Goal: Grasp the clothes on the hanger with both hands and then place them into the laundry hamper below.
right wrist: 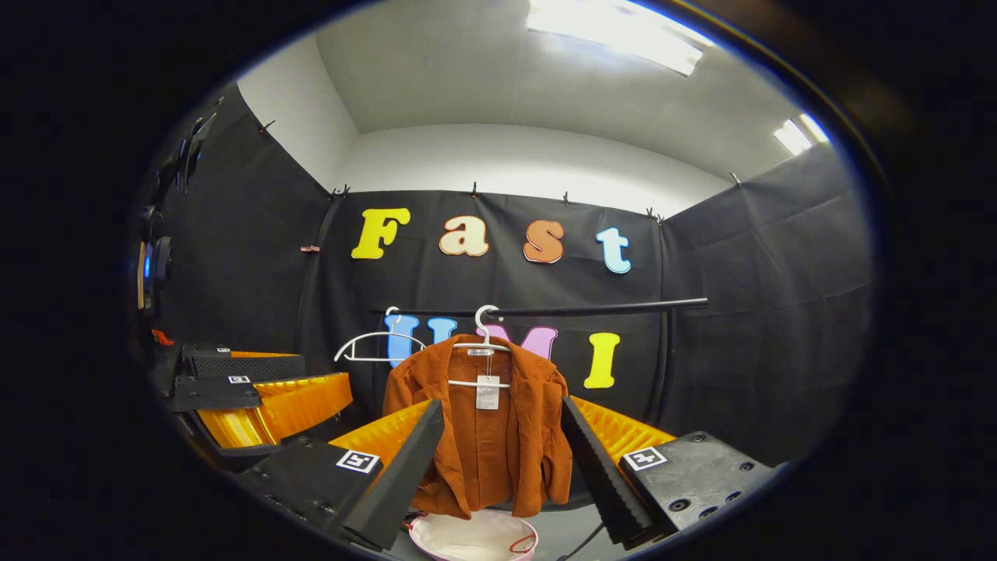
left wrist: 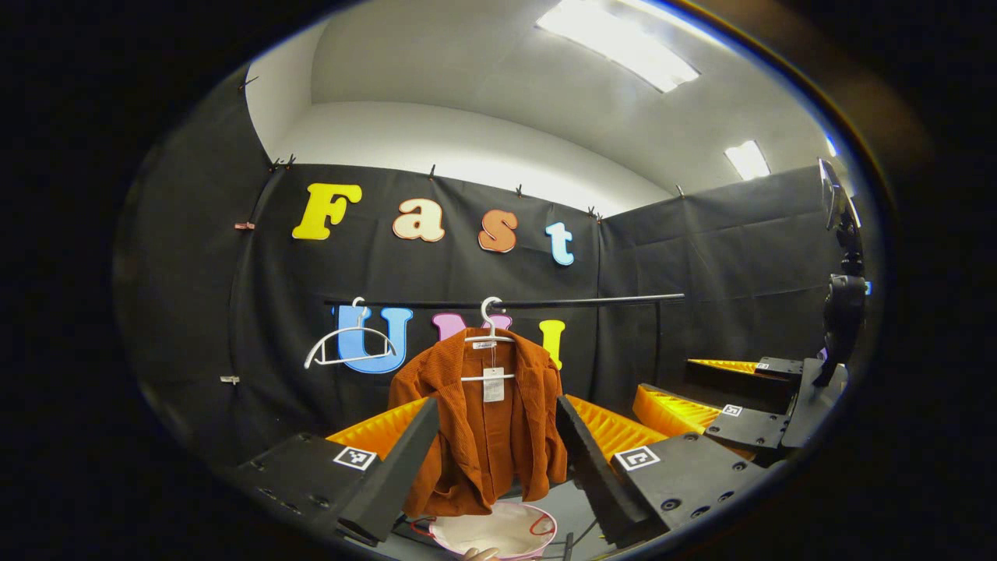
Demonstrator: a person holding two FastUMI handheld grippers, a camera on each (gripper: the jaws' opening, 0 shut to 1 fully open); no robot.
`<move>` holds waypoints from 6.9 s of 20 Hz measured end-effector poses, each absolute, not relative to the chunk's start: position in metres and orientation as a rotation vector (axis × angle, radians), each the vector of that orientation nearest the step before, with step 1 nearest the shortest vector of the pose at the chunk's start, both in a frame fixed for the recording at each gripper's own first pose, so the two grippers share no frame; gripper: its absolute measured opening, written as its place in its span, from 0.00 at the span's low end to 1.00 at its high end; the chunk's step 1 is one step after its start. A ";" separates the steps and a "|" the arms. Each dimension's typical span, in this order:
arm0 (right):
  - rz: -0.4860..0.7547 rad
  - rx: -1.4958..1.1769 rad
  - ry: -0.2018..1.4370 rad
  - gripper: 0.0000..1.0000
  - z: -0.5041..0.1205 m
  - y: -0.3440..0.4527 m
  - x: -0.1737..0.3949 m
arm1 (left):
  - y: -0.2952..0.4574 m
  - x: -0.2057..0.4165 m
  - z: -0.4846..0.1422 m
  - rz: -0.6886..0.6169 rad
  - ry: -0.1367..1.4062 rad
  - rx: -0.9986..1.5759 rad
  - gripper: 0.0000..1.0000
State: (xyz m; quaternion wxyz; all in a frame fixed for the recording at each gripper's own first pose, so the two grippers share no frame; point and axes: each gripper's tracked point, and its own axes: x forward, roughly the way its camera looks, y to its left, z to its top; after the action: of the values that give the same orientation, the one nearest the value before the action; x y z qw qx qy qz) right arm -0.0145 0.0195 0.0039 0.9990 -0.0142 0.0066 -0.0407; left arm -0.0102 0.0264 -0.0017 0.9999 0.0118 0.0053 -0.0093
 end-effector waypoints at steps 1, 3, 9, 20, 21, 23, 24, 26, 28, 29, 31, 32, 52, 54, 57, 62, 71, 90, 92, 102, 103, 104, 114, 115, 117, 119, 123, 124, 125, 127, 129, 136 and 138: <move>-0.086 -0.030 0.016 0.97 0.002 0.021 -0.015 | 0.029 -0.011 -0.004 -0.021 0.013 0.023 0.95; -0.091 -0.036 0.026 0.97 -0.001 0.022 -0.014 | 0.033 -0.010 -0.007 -0.022 0.016 0.019 0.95; -0.091 -0.055 0.043 0.97 -0.015 0.016 0.005 | 0.037 0.014 -0.023 -0.031 0.051 -0.010 0.95; -0.033 -0.053 0.082 0.98 -0.086 -0.035 0.153 | 0.070 0.146 -0.069 0.082 0.085 -0.026 0.95; -0.018 -0.036 0.094 0.98 -0.093 -0.037 0.166 | 0.074 0.159 -0.077 0.100 0.102 -0.035 0.95; 0.002 -0.013 0.114 0.98 -0.106 -0.045 0.189 | 0.082 0.184 -0.093 0.134 0.131 -0.060 0.95; 0.004 -0.012 0.124 0.98 -0.113 -0.053 0.200 | 0.085 0.193 -0.100 0.146 0.145 -0.071 0.95; 0.003 -0.021 0.137 0.97 -0.126 -0.066 0.222 | 0.089 0.211 -0.112 0.156 0.170 -0.084 0.95; 0.010 -0.016 0.158 0.97 -0.139 -0.070 0.234 | 0.097 0.224 -0.125 0.181 0.195 -0.082 0.95; 0.020 -0.010 0.172 0.98 -0.148 -0.071 0.244 | 0.099 0.229 -0.131 0.193 0.204 -0.080 0.95; 0.037 0.002 0.202 0.98 -0.166 -0.074 0.261 | 0.101 0.242 -0.141 0.207 0.218 -0.081 0.95; 0.037 0.005 0.221 0.98 -0.175 -0.077 0.265 | 0.101 0.248 -0.145 0.211 0.225 -0.083 0.95; 0.313 0.130 0.281 0.98 -0.238 -0.058 0.331 | 0.103 0.320 -0.195 0.185 0.274 -0.134 0.95; 0.333 0.137 0.281 0.98 -0.237 -0.045 0.331 | 0.098 0.327 -0.194 0.176 0.265 -0.142 0.96; 0.277 0.111 0.289 1.00 -0.244 -0.050 0.347 | 0.102 0.330 -0.195 0.204 0.263 -0.138 0.95; 0.267 0.145 0.289 0.99 -0.247 -0.054 0.372 | 0.116 0.351 -0.193 0.265 0.232 -0.131 0.92; 0.167 0.156 0.210 0.24 -0.213 -0.130 0.381 | 0.179 0.325 -0.167 0.457 0.174 -0.166 0.06; 0.174 0.332 0.090 0.24 -0.157 -0.175 0.382 | 0.243 0.270 -0.049 0.529 0.043 0.098 0.05; 0.216 0.380 0.070 0.23 -0.144 -0.179 0.392 | 0.253 0.278 -0.045 0.519 0.037 0.094 0.06; 0.274 0.441 0.133 0.19 -0.182 -0.180 0.452 | 0.295 0.329 -0.111 0.404 0.146 -0.029 0.06; 0.283 0.447 0.150 0.24 -0.191 -0.176 0.449 | 0.301 0.326 -0.133 0.423 0.171 -0.051 0.05; 0.279 0.434 0.174 0.24 -0.204 -0.175 0.449 | 0.302 0.323 -0.150 0.425 0.194 -0.076 0.06; 0.179 0.412 0.494 0.24 -0.335 -0.172 0.382 | 0.276 0.281 -0.269 0.489 0.425 -0.189 0.06; 0.178 0.414 0.509 0.24 -0.339 -0.171 0.375 | 0.272 0.274 -0.279 0.493 0.445 -0.189 0.06; 0.184 0.423 0.536 0.23 -0.345 -0.163 0.363 | 0.264 0.267 -0.292 0.492 0.475 -0.205 0.06; 0.201 0.430 0.565 0.21 -0.353 -0.149 0.349 | 0.253 0.266 -0.299 0.479 0.487 -0.234 0.06; 0.246 0.401 0.622 0.21 -0.363 -0.121 0.328 | 0.224 0.265 -0.310 0.433 0.499 -0.254 0.06; 0.270 0.392 0.638 0.20 -0.364 -0.112 0.321 | 0.218 0.265 -0.311 0.426 0.501 -0.265 0.06; 0.296 0.386 0.651 0.19 -0.365 -0.100 0.315 | 0.211 0.264 -0.317 0.417 0.505 -0.281 0.06; 0.346 0.371 0.677 0.19 -0.368 -0.078 0.303 | 0.195 0.262 -0.325 0.398 0.524 -0.303 0.06; 0.389 0.382 0.700 0.19 -0.369 -0.057 0.293 | 0.178 0.263 -0.332 0.385 0.546 -0.311 0.06; 0.453 0.247 0.801 0.19 -0.389 -0.013 0.267 | 0.130 0.274 -0.355 0.307 0.613 -0.325 0.06; 0.454 0.230 0.844 0.19 -0.400 -0.007 0.259 | 0.117 0.274 -0.366 0.293 0.651 -0.324 0.06</move>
State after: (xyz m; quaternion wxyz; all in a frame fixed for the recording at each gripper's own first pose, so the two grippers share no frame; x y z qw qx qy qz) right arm 0.2589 -0.0067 -0.3996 0.8810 0.1105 0.4053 0.2178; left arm 0.2738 0.1167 -0.3660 0.9241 -0.1579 0.3174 0.1426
